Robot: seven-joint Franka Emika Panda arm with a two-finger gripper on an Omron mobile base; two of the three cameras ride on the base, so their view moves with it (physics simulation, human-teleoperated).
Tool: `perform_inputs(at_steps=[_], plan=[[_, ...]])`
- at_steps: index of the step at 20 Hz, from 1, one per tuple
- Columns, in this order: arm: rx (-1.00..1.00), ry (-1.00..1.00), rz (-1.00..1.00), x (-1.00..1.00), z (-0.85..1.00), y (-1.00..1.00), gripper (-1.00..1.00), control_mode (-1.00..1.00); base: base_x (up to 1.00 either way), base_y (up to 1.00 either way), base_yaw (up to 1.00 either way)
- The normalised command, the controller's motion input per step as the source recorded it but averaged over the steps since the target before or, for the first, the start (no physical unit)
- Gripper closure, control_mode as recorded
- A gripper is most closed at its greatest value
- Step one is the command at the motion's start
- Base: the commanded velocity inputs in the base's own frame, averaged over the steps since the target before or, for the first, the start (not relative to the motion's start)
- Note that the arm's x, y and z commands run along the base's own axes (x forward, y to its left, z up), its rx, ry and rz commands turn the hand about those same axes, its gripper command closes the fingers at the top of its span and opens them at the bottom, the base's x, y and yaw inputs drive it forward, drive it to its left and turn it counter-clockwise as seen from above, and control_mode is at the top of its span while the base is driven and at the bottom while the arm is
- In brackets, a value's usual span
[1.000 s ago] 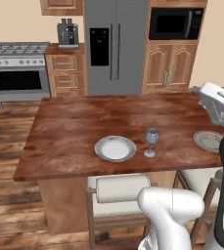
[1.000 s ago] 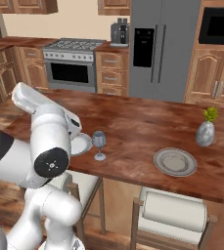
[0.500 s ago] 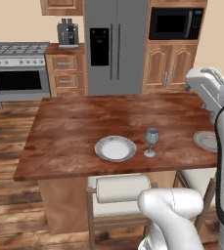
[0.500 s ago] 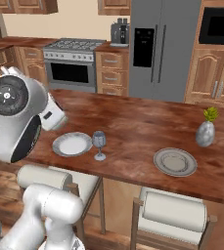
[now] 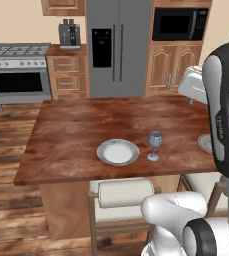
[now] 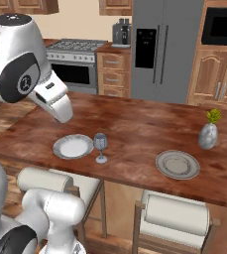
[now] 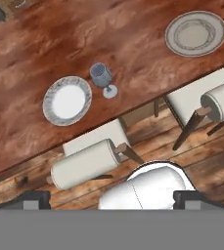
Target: Retrieve the wine glasses from the counter and place one next to each plate.
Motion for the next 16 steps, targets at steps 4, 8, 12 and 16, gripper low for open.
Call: perform_inputs(at_steps=[4, 8, 12, 16], plan=[[-0.38, 0.29, 0.08, -0.15, -1.0, 0.05, -1.0, -1.0, 0.0, 0.0, 0.0], [-0.31, -0.07, 0.19, -0.49, -0.99, 0.08, -1.0, -1.0, 0.0, 0.0, 0.0], [-0.22, -0.39, 0.21, -0.78, -0.61, 0.0, -1.0, -1.0, 0.0, 0.0, 0.0], [-0.01, -0.53, 0.25, -0.9, 0.12, 0.0, -1.0, -1.0, 0.0, 0.0, 0.0]])
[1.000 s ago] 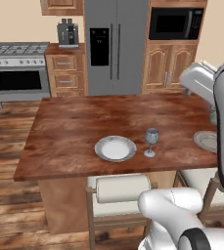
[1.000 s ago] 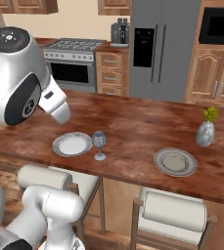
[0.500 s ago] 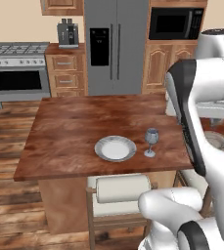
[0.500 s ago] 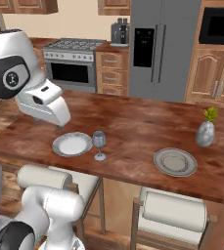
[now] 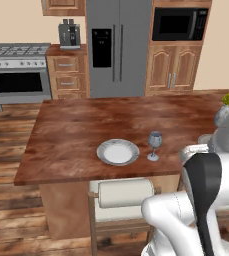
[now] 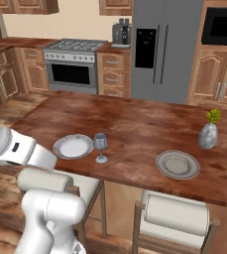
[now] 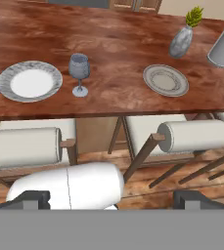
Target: Retrieve the wine glasses from the counter and place one next to each plate.
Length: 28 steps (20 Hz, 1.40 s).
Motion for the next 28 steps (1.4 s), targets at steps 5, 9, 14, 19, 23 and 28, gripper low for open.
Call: perform_inputs(at_steps=[5, 9, 14, 19, 23, 28], plan=[[0.07, -0.37, 0.17, -0.49, 0.65, 0.0, -1.0, -1.0, 0.0, 0.0, 0.0], [0.13, -0.24, 0.09, -0.23, 0.74, 0.0, -1.0, -1.0, 0.0, 0.0, 0.0], [0.17, -0.16, 0.08, -0.11, 0.76, 0.02, -1.0, -1.0, 0.0, 0.0, 0.0], [0.01, -0.04, 0.02, -0.07, 0.12, 0.08, -1.0, 1.0, -0.28, 0.75, 0.13], [0.0, 0.0, 0.0, 0.0, 0.0, 0.0, -1.0, 1.0, -0.08, 1.0, 0.19], [0.0, 0.0, 0.0, 0.0, 0.0, 0.0, -1.0, 1.0, 0.0, 1.0, 0.15]])
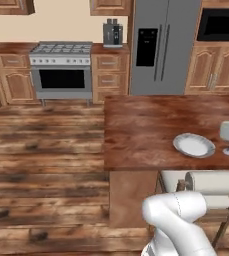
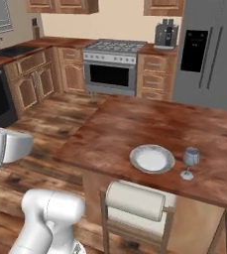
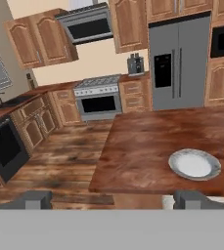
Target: Retrieve the wine glasses from the counter and place one next to each plate.
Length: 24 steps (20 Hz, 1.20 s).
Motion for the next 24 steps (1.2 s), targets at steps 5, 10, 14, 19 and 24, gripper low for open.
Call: perform_inputs(at_steps=[5, 10, 14, 19, 24], plan=[[0.0, 0.0, 0.0, 0.0, 0.0, 0.0, -1.0, 1.0, 0.03, 1.0, 0.2], [0.0, 0.0, 0.0, 0.0, 0.0, 0.0, -1.0, 1.0, 0.22, 1.0, 0.39], [0.0, 0.0, 0.0, 0.0, 0.0, 0.0, -1.0, 1.0, 0.47, 0.21, 0.76], [0.0, 0.0, 0.0, 0.0, 0.0, 0.0, -1.0, 1.0, 0.37, 0.02, 0.83], [0.0, 0.0, 0.0, 0.0, 0.0, 0.0, -1.0, 1.0, 0.65, -0.09, 0.65]])
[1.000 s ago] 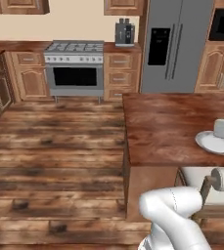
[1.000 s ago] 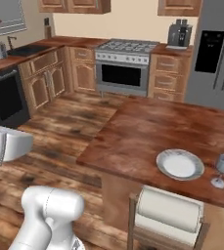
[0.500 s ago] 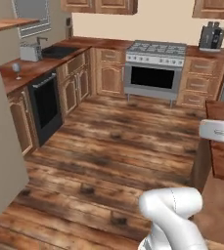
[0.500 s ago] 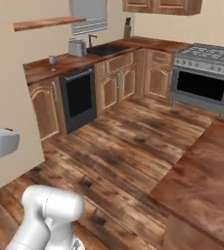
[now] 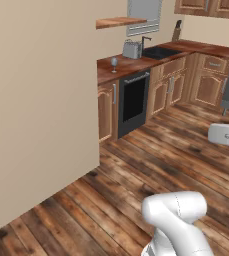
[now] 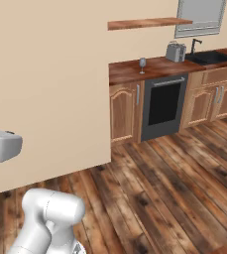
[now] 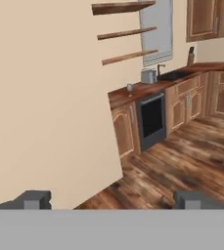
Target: Retrieve the wine glasses from the counter and place one next to each plate.
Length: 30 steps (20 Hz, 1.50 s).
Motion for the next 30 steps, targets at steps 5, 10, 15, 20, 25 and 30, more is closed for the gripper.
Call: perform_inputs(at_steps=[5, 10, 15, 20, 25, 30], plan=[[0.0, 0.0, 0.0, 0.0, 0.0, 0.0, -1.0, 1.0, 1.0, -0.82, 0.0], [0.0, 0.0, 0.0, 0.0, 0.0, 0.0, -1.0, 1.0, 1.0, -0.6, 0.0], [0.0, 0.0, 0.0, 0.0, 0.0, 0.0, -1.0, 1.0, 1.0, 0.31, -0.08], [0.0, 0.0, 0.0, 0.0, 0.0, 0.0, -1.0, 1.0, 1.0, 0.38, -0.06], [0.0, 0.0, 0.0, 0.0, 0.0, 0.0, -1.0, 1.0, 1.0, -0.23, 0.07], [0.0, 0.0, 0.0, 0.0, 0.0, 0.0, -1.0, 1.0, 1.0, -0.96, 0.09]])
